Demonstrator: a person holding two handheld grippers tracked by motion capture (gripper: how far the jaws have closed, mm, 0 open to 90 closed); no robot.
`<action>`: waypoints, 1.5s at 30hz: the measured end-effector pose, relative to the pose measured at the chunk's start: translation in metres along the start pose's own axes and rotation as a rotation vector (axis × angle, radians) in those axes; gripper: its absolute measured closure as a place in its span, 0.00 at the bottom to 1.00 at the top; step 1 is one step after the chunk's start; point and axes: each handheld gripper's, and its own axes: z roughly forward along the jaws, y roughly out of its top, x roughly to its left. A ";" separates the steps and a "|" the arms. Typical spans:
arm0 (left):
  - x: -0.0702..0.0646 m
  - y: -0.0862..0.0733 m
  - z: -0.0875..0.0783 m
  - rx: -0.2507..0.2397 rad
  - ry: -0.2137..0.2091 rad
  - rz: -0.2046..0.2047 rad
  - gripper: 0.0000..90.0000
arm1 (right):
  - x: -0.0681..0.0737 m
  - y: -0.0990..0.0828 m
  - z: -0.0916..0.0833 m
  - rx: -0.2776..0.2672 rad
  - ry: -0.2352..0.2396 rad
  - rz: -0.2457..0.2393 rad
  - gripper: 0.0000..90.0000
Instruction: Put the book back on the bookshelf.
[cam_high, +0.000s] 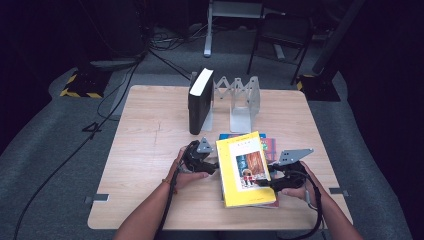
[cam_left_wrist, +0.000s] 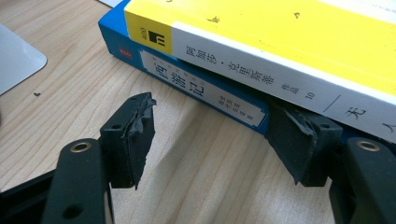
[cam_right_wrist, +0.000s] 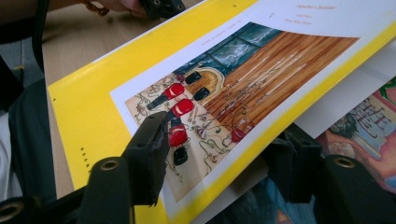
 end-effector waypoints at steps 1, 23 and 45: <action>0.000 0.000 0.000 0.001 0.001 0.000 0.36 | 0.001 0.001 0.000 0.010 -0.010 -0.009 0.45; 0.001 0.005 0.001 -0.015 0.010 -0.013 0.40 | -0.022 -0.006 0.013 -0.038 -0.033 0.183 0.29; 0.004 0.016 0.001 -0.001 0.010 0.014 0.41 | -0.026 0.001 0.012 -0.153 0.111 0.168 0.80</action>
